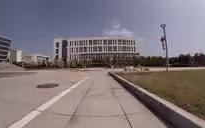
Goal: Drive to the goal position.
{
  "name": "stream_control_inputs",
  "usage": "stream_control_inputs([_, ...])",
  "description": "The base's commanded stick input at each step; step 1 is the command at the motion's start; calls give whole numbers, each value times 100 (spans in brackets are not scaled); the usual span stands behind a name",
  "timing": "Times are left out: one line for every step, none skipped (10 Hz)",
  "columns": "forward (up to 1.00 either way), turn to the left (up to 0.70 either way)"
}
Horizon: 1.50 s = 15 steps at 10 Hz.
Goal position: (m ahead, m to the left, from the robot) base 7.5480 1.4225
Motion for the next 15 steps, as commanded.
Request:
stream_control_inputs([4,0])
stream_control_inputs([4,0])
stream_control_inputs([4,0])
stream_control_inputs([4,0])
stream_control_inputs([4,0])
stream_control_inputs([4,0])
stream_control_inputs([4,0])
stream_control_inputs([4,0])
stream_control_inputs([4,0])
stream_control_inputs([4,0])
stream_control_inputs([4,0])
stream_control_inputs([4,0])
stream_control_inputs([4,0])
stream_control_inputs([4,0])
stream_control_inputs([4,0])
